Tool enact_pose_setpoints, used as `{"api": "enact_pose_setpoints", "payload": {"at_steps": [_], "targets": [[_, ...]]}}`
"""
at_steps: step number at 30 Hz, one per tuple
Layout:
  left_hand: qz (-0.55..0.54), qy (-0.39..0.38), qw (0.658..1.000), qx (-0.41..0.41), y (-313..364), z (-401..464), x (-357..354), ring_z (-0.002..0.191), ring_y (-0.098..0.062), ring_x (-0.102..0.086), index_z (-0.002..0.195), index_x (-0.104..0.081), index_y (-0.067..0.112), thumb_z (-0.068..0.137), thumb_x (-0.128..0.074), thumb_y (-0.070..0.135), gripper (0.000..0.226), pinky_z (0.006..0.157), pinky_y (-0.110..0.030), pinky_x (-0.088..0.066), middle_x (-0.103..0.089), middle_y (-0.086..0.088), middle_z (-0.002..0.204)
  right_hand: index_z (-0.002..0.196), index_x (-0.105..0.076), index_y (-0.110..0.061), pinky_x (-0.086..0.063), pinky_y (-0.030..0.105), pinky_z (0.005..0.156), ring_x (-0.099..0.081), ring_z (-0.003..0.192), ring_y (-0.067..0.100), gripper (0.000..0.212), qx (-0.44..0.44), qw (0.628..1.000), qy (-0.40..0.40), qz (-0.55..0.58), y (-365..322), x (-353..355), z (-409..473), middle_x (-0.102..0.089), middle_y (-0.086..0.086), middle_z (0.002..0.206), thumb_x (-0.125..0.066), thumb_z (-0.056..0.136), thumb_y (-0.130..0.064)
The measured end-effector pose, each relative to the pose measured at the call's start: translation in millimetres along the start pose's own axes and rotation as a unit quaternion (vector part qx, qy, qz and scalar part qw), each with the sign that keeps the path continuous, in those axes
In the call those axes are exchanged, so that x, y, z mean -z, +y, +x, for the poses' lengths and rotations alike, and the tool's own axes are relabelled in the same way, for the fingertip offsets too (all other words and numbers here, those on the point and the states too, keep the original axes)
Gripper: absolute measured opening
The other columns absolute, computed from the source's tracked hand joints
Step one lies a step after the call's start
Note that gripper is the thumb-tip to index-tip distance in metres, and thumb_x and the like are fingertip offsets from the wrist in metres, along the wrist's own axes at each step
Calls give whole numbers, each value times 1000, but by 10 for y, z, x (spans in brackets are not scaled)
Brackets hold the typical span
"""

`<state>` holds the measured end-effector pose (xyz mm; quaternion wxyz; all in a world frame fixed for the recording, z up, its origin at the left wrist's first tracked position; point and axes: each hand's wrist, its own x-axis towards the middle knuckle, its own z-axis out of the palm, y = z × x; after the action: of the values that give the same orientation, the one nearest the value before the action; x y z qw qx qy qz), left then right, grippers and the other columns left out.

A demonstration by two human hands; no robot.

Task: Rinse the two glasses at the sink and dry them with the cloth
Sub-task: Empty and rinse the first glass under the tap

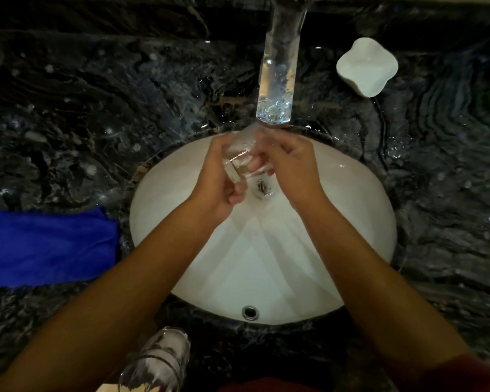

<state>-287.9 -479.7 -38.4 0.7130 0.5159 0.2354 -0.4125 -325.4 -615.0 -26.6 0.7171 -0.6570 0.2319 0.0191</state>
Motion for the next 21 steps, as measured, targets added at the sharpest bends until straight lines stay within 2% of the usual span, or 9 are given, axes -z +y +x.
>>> {"api": "enact_pose_setpoints", "payload": {"at_steps": [2,4,7,8,11,13,15,19,21], "targets": [[14,-59,997,43,2,-89,-24,42,-10,-54,95,-66,17,101,-41,54,45,38,-17,-24,-60,-4,78,71,-69,-18,-48,24,52,-58,47,13,32,-14,999,39,-7,35,19,29,-64,0,55,-62,103,-20],[52,-108,990,72,-31,-167,3,52,-15,-62,100,-71,14,101,-40,61,56,44,-21,-40,-71,-12,87,67,-66,-17,-42,24,49,-51,45,16,35,-80,994,79,-7,27,13,81,-58,0,53,-65,99,-29],[46,-148,982,108,-85,-241,-9,64,-22,-64,103,-72,9,99,-42,64,63,51,-25,-51,-71,-18,90,74,-73,-17,-42,30,59,-58,65,24,40,-221,975,24,-29,-67,20,118,-64,7,71,-73,69,-56],[28,-147,982,117,-80,-244,-11,66,-23,-65,102,-73,7,98,-44,62,61,53,-25,-52,-71,-18,90,76,-76,-16,-43,31,61,-59,69,25,43,-232,972,3,-41,-64,18,135,-66,8,75,-72,70,-59],[-19,-96,989,112,-40,-210,-64,68,-23,-67,99,-72,8,95,-52,51,48,58,-27,-51,-71,-13,88,95,-75,-19,-47,25,59,-65,72,19,36,-165,981,15,-104,-26,-55,98,-72,3,86,-55,98,-49],[-27,-53,994,87,-28,-141,-113,70,-20,-66,97,-71,11,97,-54,45,37,61,-27,-50,-69,-7,85,105,-65,-28,-55,32,78,-69,93,16,27,-81,984,19,-158,40,-110,28,-70,-2,102,-45,101,-46],[-39,-28,996,75,-29,-118,-150,76,-16,-67,105,-68,16,97,-56,42,30,63,-27,-54,-69,-4,87,125,-59,-34,-53,37,98,-64,113,14,29,-53,985,4,-167,106,-168,-83,-65,-2,126,-41,105,-45],[-46,-31,996,72,-80,-97,-130,83,-16,-69,112,-66,15,99,-55,45,34,68,-30,-58,-70,-3,90,156,-37,-35,-30,27,121,-34,149,7,49,9,967,-79,-242,121,-76,-344,-33,-6,167,-44,108,-39],[-67,-29,995,68,-81,-49,-87,81,-18,-67,111,-65,15,97,-60,44,32,66,-32,-58,-67,-3,90,152,-47,-32,-28,33,124,-26,155,8,49,45,964,-112,-237,119,2,-510,-32,-8,168,-50,103,-33]]}}
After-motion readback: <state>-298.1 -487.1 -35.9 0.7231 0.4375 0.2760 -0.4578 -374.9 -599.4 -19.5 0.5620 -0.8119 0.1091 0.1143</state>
